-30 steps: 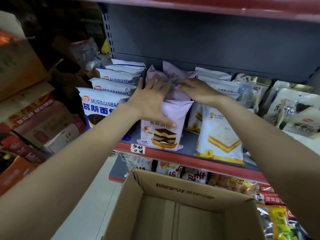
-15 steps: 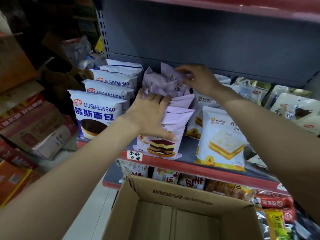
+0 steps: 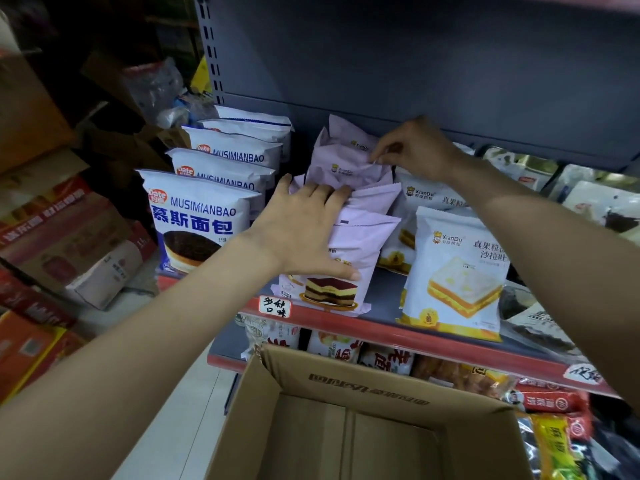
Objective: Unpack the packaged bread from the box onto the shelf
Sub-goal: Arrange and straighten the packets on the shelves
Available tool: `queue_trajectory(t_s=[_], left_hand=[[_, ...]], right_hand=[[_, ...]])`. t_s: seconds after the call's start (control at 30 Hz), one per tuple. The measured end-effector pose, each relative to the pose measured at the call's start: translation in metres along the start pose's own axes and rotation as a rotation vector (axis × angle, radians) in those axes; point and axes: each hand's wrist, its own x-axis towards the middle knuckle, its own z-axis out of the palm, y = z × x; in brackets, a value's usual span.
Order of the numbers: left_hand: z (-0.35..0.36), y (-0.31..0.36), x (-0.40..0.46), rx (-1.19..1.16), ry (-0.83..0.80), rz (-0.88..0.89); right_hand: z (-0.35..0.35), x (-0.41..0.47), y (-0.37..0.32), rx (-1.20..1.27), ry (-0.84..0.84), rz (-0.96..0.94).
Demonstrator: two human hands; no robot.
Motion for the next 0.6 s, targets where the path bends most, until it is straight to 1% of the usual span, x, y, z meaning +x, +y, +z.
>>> queue_trajectory(t_s=[0.07,0.2,0.3,0.37,0.47,0.5,0.53,0.6], left_hand=[[0.0,0.001,-0.001,-0.001,-0.006,-0.006],[0.003,0.0,0.001,-0.032,-0.004,-0.016],[0.005,-0.001,0.0,-0.04,0.015,-0.004],[0.005,-0.002,0.002,-0.034,0.022,0.021],[0.005,-0.003,0.007,-0.062,-0.009,0.026],[0.005,-0.003,0.008,-0.071,-0.012,0.023],[0.005,-0.003,0.01,-0.077,-0.014,0.021],[0.006,-0.003,0.01,-0.08,-0.014,0.02]], right_hand=[[-0.001,-0.006,0.006,-0.006,0.007,0.006],[0.002,-0.012,0.008,-0.032,0.015,-0.078],[-0.005,-0.014,0.017,-0.022,0.02,-0.098],[-0.008,-0.013,0.017,-0.002,-0.014,-0.09],[-0.008,-0.008,0.009,0.021,-0.143,0.022],[-0.008,-0.005,0.007,0.055,-0.143,0.073],[-0.009,-0.002,0.007,0.106,-0.107,0.127],[-0.006,0.005,0.011,0.163,0.041,0.188]])
